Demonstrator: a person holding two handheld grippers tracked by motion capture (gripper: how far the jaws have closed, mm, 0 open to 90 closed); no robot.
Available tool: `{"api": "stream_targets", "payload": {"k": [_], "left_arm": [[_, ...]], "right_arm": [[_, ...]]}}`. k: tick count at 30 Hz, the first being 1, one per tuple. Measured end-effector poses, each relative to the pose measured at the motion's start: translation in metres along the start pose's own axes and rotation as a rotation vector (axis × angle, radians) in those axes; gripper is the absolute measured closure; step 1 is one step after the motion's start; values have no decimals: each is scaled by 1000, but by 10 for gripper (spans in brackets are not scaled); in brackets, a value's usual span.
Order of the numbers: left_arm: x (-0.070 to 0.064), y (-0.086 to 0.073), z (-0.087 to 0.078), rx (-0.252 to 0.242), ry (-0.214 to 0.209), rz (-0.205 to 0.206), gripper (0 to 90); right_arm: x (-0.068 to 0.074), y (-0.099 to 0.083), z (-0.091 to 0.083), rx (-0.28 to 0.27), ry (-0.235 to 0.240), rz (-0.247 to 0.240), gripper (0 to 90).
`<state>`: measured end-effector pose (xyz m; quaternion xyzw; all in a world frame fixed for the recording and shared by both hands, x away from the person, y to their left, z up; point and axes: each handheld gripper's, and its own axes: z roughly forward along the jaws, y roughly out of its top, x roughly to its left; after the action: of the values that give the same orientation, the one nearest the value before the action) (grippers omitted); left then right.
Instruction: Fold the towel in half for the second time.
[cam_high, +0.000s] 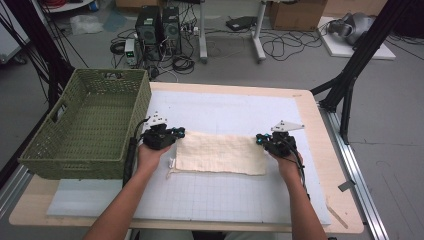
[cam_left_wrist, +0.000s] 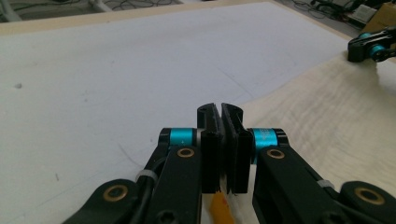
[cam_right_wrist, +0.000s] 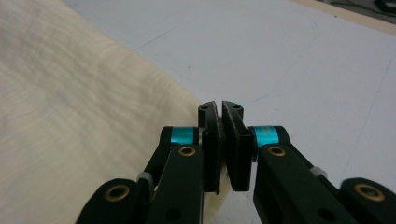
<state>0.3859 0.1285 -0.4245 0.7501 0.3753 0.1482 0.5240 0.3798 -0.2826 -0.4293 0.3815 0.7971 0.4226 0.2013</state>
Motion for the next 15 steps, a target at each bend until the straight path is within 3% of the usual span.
{"api": "stream_targets", "payload": {"k": [3,9,15], "left_arm": [[-6,-3,-6,-12,0,25,858],[-7,-14,-15,-9,-8,6,858],[-14,-19,-23,7,-29,22,857]], "right_arm": [[3,-3,-9,-25,10,-12,864],[8,-6,-21,-47,26,-7,864],[17,-11,-31,-53,34,-28,864]]}}
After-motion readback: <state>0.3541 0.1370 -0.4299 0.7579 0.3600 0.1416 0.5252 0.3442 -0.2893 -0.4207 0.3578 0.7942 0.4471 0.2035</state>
